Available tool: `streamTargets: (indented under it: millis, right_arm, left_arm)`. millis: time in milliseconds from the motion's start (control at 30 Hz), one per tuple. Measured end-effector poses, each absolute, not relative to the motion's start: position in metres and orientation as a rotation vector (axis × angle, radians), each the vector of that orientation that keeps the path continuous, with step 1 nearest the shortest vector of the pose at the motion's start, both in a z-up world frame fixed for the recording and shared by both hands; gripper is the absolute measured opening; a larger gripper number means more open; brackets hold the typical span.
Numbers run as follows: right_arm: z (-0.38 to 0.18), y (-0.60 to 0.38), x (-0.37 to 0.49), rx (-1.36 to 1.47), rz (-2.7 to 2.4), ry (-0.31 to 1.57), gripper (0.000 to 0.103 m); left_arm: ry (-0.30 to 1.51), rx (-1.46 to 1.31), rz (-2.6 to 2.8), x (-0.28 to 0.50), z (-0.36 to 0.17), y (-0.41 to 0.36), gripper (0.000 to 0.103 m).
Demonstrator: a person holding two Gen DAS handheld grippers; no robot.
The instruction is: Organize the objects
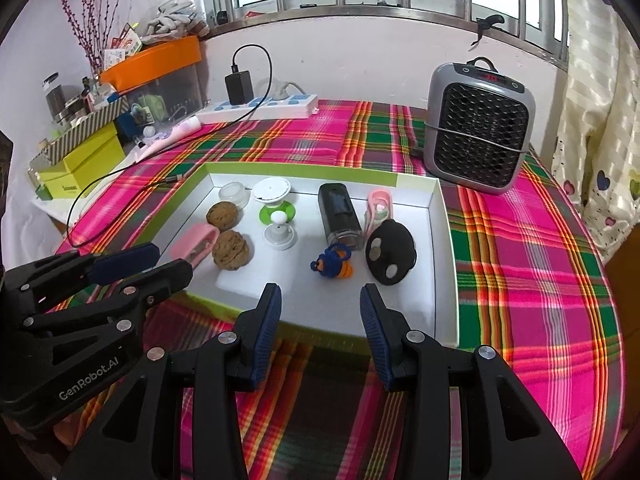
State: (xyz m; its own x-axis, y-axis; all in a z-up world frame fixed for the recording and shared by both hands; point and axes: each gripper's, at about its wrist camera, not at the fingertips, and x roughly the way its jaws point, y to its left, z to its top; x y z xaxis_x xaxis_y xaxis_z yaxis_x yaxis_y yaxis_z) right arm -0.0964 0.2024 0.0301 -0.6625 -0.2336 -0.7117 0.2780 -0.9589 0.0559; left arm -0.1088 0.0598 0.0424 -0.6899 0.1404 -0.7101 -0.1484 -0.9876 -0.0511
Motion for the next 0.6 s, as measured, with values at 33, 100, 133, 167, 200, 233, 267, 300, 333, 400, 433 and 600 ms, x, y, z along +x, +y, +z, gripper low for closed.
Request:
streamTargets:
  millis: [33,100,133,167,200,233,267,300,333,400,433,600]
  right_arm:
    - [0.031,0.202,-0.095,1.113,-2.635,0.085,0.042]
    - [0.032,0.202,-0.091,1.109,-2.639,0.088,0.042]
    - [0.033,0.202,-0.089,1.107,-2.642,0.088,0.042]
    - [0.034,0.202,-0.087,1.1,-2.644,0.086,0.042]
    - [0.035,0.202,-0.085,1.095,-2.646,0.089,0.042]
    - [0.035,0.202,-0.083,1.091,-2.651,0.095,0.042]
    - [0.036,0.201,-0.08,1.084,-2.659,0.103,0.042]
    - [0.037,0.201,-0.078,1.08,-2.663,0.107,0.042]
    - [0.038,0.202,-0.076,1.076,-2.667,0.105,0.042]
    - [0.04,0.203,-0.072,1.068,-2.672,0.086,0.042]
    - [0.041,0.203,-0.07,1.064,-2.677,0.083,0.042]
    - [0.042,0.203,-0.059,1.061,-2.691,0.079,0.042]
  left_arm:
    - [0.017,-1.155,2.755,-0.107,0.043,0.06,0.034]
    - [0.014,-1.147,2.757,-0.103,0.043,0.059,0.034]
    - [0.014,-1.145,2.76,-0.102,0.044,0.059,0.034]
    - [0.013,-1.143,2.763,-0.1,0.045,0.059,0.034]
    - [0.012,-1.14,2.762,-0.099,0.045,0.059,0.034]
    - [0.009,-1.139,2.762,-0.097,0.045,0.059,0.034]
    - [0.008,-1.137,2.765,-0.095,0.046,0.059,0.034]
    - [0.007,-1.131,2.767,-0.093,0.046,0.059,0.034]
    - [0.007,-1.129,2.764,-0.09,0.047,0.058,0.034]
    - [0.002,-1.124,2.768,-0.087,0.048,0.058,0.034]
    - [0.005,-1.116,2.771,-0.084,0.049,0.058,0.034]
    - [0.005,-1.108,2.78,-0.073,0.049,0.058,0.034]
